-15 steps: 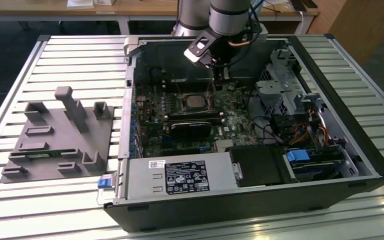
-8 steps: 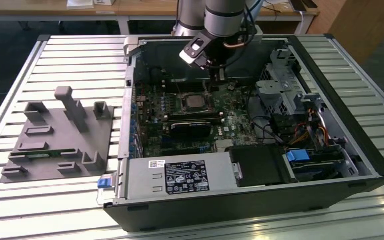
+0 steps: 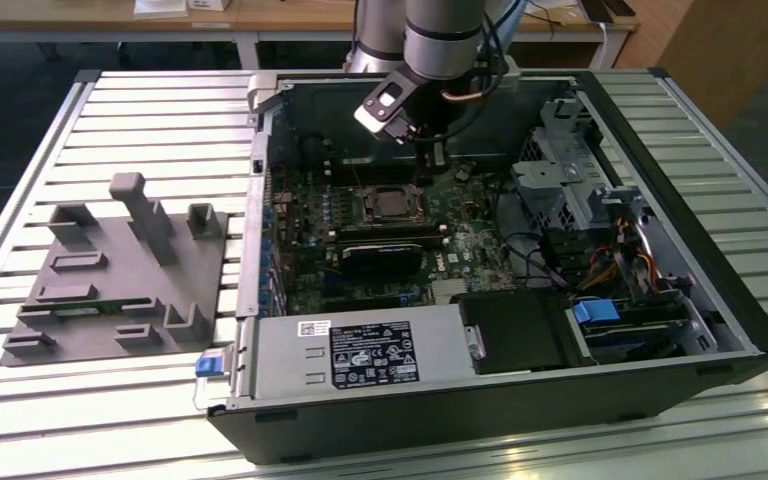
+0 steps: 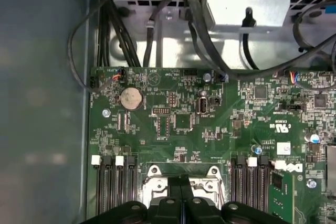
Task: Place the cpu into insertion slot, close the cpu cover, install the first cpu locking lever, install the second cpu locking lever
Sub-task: 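Close the cpu cover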
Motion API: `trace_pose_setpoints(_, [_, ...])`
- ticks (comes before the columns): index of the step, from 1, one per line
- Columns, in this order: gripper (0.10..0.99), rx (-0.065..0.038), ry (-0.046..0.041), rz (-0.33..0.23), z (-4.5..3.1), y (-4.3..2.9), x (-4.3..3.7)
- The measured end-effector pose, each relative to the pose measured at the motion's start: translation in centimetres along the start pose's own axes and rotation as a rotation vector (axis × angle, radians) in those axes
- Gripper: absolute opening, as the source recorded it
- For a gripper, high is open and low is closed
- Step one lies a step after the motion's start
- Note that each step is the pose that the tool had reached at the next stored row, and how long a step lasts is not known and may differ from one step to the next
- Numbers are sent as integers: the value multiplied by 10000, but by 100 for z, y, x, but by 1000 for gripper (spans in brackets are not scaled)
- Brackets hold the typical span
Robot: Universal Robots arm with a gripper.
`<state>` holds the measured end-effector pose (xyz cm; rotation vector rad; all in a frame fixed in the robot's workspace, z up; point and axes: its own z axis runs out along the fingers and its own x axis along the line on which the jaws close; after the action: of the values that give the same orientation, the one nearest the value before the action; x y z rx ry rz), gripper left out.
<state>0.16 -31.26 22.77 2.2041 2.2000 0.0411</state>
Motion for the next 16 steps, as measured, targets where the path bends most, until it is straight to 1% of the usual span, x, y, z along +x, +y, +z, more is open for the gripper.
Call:
trace_pose_setpoints(2, [106,6,-1,0,17,-36,0])
trace_pose_setpoints(7, [106,7,-1,1,43,-195,-1])
trace_pose_setpoints(8, [106,7,1,1,52,-212,0])
trace_pose_setpoints(13, [106,9,-1,0,113,-237,0])
trace_pose_setpoints(16, [106,10,-1,0,148,-277,-1])
